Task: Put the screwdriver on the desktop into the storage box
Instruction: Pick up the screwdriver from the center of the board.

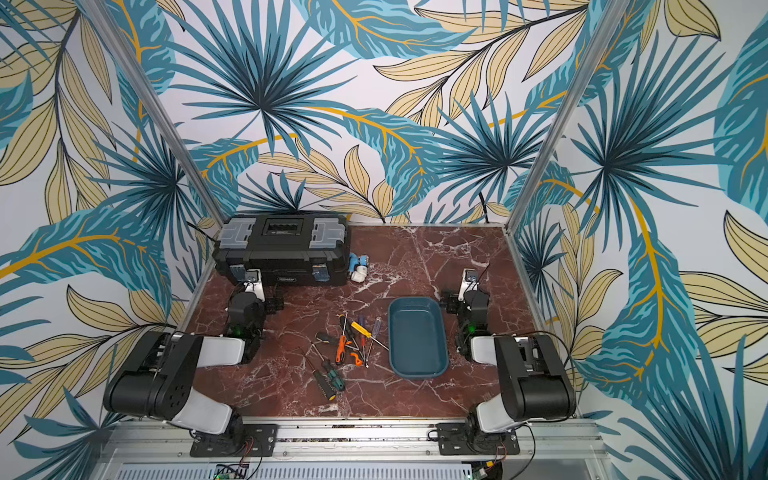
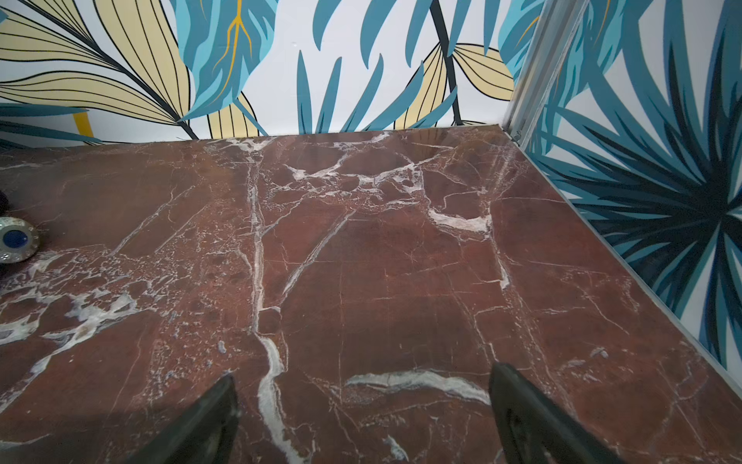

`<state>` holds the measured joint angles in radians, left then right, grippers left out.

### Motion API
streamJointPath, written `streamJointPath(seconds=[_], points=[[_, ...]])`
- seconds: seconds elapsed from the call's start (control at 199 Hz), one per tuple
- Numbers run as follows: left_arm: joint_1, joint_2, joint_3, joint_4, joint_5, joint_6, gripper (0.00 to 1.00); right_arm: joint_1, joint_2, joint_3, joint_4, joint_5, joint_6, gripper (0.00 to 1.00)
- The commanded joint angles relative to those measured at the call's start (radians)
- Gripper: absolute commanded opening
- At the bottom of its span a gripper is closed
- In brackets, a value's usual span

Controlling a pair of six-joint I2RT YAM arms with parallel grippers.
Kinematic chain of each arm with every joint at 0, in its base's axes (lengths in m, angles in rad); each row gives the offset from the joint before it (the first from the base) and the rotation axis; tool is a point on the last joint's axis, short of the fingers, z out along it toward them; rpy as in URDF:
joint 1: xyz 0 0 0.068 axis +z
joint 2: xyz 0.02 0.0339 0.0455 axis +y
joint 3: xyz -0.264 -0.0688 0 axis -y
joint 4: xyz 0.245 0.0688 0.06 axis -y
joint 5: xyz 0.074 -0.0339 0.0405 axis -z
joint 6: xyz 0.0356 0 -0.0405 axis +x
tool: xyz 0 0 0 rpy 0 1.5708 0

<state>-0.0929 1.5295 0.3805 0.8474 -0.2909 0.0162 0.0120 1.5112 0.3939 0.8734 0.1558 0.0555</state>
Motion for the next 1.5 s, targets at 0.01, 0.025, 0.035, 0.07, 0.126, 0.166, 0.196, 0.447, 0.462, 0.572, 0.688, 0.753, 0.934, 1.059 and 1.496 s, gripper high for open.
streamJointPath(seconds=[0.01, 0.025, 0.035, 0.07, 0.126, 0.166, 0.196, 0.447, 0.462, 0.572, 0.688, 0.753, 0.934, 1.059, 1.496], points=[[-0.004, -0.011, 0.014, -0.002, 0.007, 0.009, 1.00, 0.005, -0.005, 0.005, -0.004, 0.001, -0.010, 1.00], [-0.004, -0.011, 0.014, -0.002, 0.007, 0.010, 1.00, 0.005, -0.005, 0.005, -0.004, 0.000, -0.010, 0.99], [-0.005, -0.010, 0.014, -0.002, 0.007, 0.010, 1.00, 0.005, -0.005, 0.005, -0.004, 0.000, -0.010, 0.99], [-0.004, -0.011, 0.014, -0.001, 0.006, 0.009, 1.00, 0.005, -0.005, 0.005, -0.004, 0.000, -0.010, 1.00], [-0.005, -0.011, 0.014, -0.002, 0.007, 0.010, 1.00, 0.005, -0.005, 0.005, -0.004, -0.001, -0.010, 0.99], [-0.004, -0.011, 0.014, -0.002, 0.007, 0.010, 1.00, 0.005, -0.005, 0.005, -0.004, 0.000, -0.010, 0.99], [-0.004, -0.010, 0.014, -0.002, 0.007, 0.010, 1.00, 0.005, -0.005, 0.005, -0.004, 0.000, -0.011, 1.00], [-0.005, -0.010, 0.014, -0.001, 0.006, 0.009, 1.00, 0.005, -0.005, 0.005, -0.004, 0.001, -0.010, 0.99], [-0.005, -0.010, 0.014, -0.002, 0.006, 0.010, 1.00, 0.005, -0.005, 0.005, -0.004, 0.001, -0.010, 0.99], [-0.004, -0.010, 0.014, -0.003, 0.007, 0.010, 1.00, 0.005, -0.006, 0.003, -0.002, 0.001, -0.011, 1.00], [-0.005, -0.012, 0.012, 0.011, -0.013, 0.007, 1.00, 0.008, -0.047, 0.008, -0.019, 0.021, -0.019, 1.00], [-0.004, -0.065, 0.044, -0.064, -0.105, -0.014, 1.00, 0.019, -0.183, 0.105, -0.342, 0.092, 0.034, 1.00], [-0.039, -0.242, 0.299, -0.852, -0.444, -0.360, 1.00, 0.019, -0.362, 0.268, -0.963, 0.072, 0.364, 1.00], [-0.063, -0.292, 0.331, -1.181, -0.332, -0.712, 0.88, 0.003, -0.420, 0.243, -1.104, 0.161, 0.456, 1.00], [-0.702, -0.242, 0.482, -1.224, -0.001, -0.826, 0.72, 0.092, -0.544, 0.540, -1.552, 0.208, 0.543, 0.99]])
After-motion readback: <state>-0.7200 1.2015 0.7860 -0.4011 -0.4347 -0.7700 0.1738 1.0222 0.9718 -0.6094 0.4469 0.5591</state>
